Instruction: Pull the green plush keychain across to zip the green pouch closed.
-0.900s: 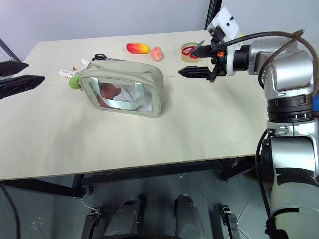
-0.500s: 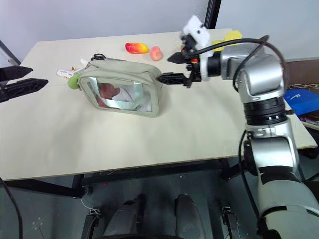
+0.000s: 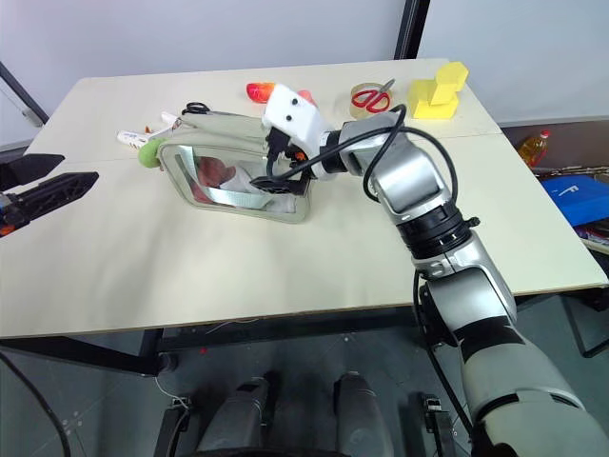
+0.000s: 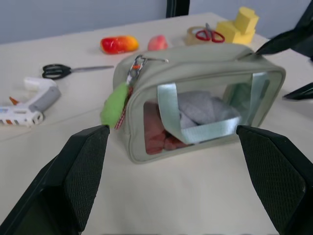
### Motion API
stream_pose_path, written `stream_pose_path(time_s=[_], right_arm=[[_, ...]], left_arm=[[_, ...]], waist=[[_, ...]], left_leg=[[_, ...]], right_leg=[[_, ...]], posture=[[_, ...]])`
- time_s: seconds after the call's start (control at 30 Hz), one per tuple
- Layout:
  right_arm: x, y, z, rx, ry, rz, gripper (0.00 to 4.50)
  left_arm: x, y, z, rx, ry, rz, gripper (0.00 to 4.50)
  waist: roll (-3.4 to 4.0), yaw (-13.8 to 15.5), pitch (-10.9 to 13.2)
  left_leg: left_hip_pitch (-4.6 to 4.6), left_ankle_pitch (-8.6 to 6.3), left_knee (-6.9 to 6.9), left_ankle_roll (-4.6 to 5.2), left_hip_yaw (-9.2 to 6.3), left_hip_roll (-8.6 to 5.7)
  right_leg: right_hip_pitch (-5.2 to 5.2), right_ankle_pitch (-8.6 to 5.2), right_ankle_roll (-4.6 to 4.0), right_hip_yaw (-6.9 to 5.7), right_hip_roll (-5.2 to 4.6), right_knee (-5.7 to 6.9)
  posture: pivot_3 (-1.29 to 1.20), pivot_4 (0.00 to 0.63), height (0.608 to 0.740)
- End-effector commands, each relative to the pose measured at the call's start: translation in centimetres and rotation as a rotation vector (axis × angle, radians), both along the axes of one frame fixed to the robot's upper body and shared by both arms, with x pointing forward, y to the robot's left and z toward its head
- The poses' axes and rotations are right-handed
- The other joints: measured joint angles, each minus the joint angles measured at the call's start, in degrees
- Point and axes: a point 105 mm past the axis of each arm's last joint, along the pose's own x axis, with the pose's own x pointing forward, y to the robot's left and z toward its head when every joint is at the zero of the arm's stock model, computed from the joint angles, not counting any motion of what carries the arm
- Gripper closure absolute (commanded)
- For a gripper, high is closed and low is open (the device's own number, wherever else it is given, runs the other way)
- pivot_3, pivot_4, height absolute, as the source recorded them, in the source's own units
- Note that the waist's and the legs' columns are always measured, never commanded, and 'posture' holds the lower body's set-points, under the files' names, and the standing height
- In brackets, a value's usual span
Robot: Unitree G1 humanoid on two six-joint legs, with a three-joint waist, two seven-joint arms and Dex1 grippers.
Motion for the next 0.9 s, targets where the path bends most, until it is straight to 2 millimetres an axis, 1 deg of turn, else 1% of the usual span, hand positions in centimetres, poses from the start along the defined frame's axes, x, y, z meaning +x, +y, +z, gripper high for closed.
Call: stream_pose_path(time_s=[0.03, 0.07, 0.17, 0.23, 0.27, 0.33, 0.4, 0.47, 0.53, 0.67, 0.77, 0.83, 0.9], right_arm=[[0.0, 0.7, 0.6, -0.026, -0.093, 0.029, 0.84], [0.0, 0.8, 0.5, -0.028, -0.094, 0.032, 1.35], [0.1, 1.0, 0.5, -0.033, -0.114, 0.044, 3.07], [0.0, 1.1, 0.9, -0.025, -0.129, 0.054, 4.08], [-0.2, 1.2, 1.2, -0.024, -0.141, 0.080, 4.44], [-1.2, 1.1, 1.9, -0.025, -0.173, 0.166, 4.44], [-1.9, 0.6, 2.2, -0.040, -0.195, 0.227, 4.44], [-1.8, -0.5, 1.8, -0.088, -0.207, 0.249, 4.44], [-1.7, -1.2, 1.5, -0.109, -0.197, 0.254, 4.44], [-2.3, -0.6, 1.3, -0.081, -0.153, 0.275, 4.44], [-2.9, 0.0, 0.4, -0.083, -0.118, 0.290, 4.44], [-3.2, 0.1, -0.2, -0.091, -0.089, 0.295, 4.44], [-3.0, -0.1, -0.4, -0.090, -0.083, 0.270, 3.68]], left_arm=[[-0.6, -0.3, 1.0, 0.006, -0.048, 0.006, 0.00], [-0.6, -0.4, 1.0, 0.002, -0.050, 0.005, 0.00], [-0.6, -0.6, 0.7, -0.007, -0.048, 0.008, 0.00], [-0.5, -0.6, 0.7, -0.007, -0.047, 0.008, 0.00], [-0.4, -0.5, 0.8, -0.006, -0.047, 0.008, 0.00], [-0.4, -0.4, 1.1, -0.003, -0.050, 0.009, 0.00], [-0.3, -0.2, 1.3, 0.000, -0.052, 0.009, 0.00], [-0.2, -0.1, 1.4, 0.004, -0.053, 0.009, 0.00], [-0.2, -0.1, 1.4, 0.006, -0.054, 0.008, 0.00], [0.0, -0.4, 1.4, 0.005, -0.056, -0.002, 0.00], [0.1, -0.7, 1.0, 0.009, -0.048, -0.009, 0.00], [0.1, -0.6, 1.0, 0.010, -0.045, -0.008, 0.00], [0.0, -0.4, 1.0, 0.010, -0.044, -0.002, 0.00]], waist=[[0.00, -0.03, 0.00], [0.00, -0.07, 0.00], [0.00, -0.41, 0.00], [0.00, -0.51, 0.00], [0.00, -0.51, 0.00], [0.00, -0.48, 0.00], [0.00, -0.48, 0.00], [0.00, -0.42, 0.00], [0.00, -0.42, 0.00], [0.00, -0.59, 0.00], [0.00, -0.57, 0.00], [0.00, -0.56, 0.00], [0.00, -0.53, 0.00]], left_leg=[[0.00, 0.00, 0.00, 0.00, 0.00, 0.01], [0.00, 0.00, 0.00, 0.00, 0.00, 0.02], [0.00, 0.01, -0.01, -0.01, 0.00, 0.02], [0.00, 0.01, -0.01, -0.01, 0.00, 0.02], [0.01, 0.01, -0.01, -0.01, 0.00, 0.03], [0.00, 0.01, -0.01, -0.01, 0.00, 0.03], [0.00, 0.01, -0.01, -0.01, 0.00, 0.03], [-0.01, 0.00, -0.01, -0.01, 0.01, 0.03], [0.00, 0.01, -0.01, -0.01, 0.01, 0.02], [0.03, 0.01, -0.01, -0.01, 0.00, 0.04], [0.03, 0.01, -0.01, -0.01, 0.00, 0.13], [0.03, 0.00, -0.01, -0.01, 0.01, 0.21], [0.04, 0.00, -0.01, -0.02, 0.02, 0.32]], right_leg=[[0.00, 0.00, 0.00, 0.00, 0.01, 0.00], [0.00, 0.00, 0.00, 0.00, 0.02, 0.00], [-0.01, 0.00, 0.01, 0.00, 0.03, 0.00], [0.00, 0.01, 0.01, 0.00, 0.03, 0.00], [0.00, 0.01, 0.01, 0.00, 0.04, 0.00], [0.00, 0.01, 0.01, 0.00, 0.05, 0.00], [0.00, 0.01, 0.01, 0.00, 0.05, -0.01], [0.00, 0.01, 0.01, 0.00, 0.05, -0.02], [0.01, 0.00, 0.02, 0.00, 0.05, -0.02], [0.02, 0.01, 0.01, 0.00, 0.06, 0.02], [0.01, 0.01, 0.00, 0.01, 0.13, 0.02], [0.01, 0.01, 0.00, 0.01, 0.19, 0.01], [0.01, 0.04, -0.05, 0.01, 0.29, 0.01]], posture=[[0.00, 0.150, 0.740], [0.00, 0.150, 0.740], [0.00, 0.150, 0.740], [0.00, 0.150, 0.740], [0.00, 0.150, 0.740], [0.00, 0.150, 0.740], [0.00, 0.150, 0.740], [0.00, 0.150, 0.740], [0.00, 0.150, 0.740], [0.00, 0.150, 0.740], [0.00, 0.150, 0.740], [0.00, 0.150, 0.740], [0.00, 0.150, 0.740]])
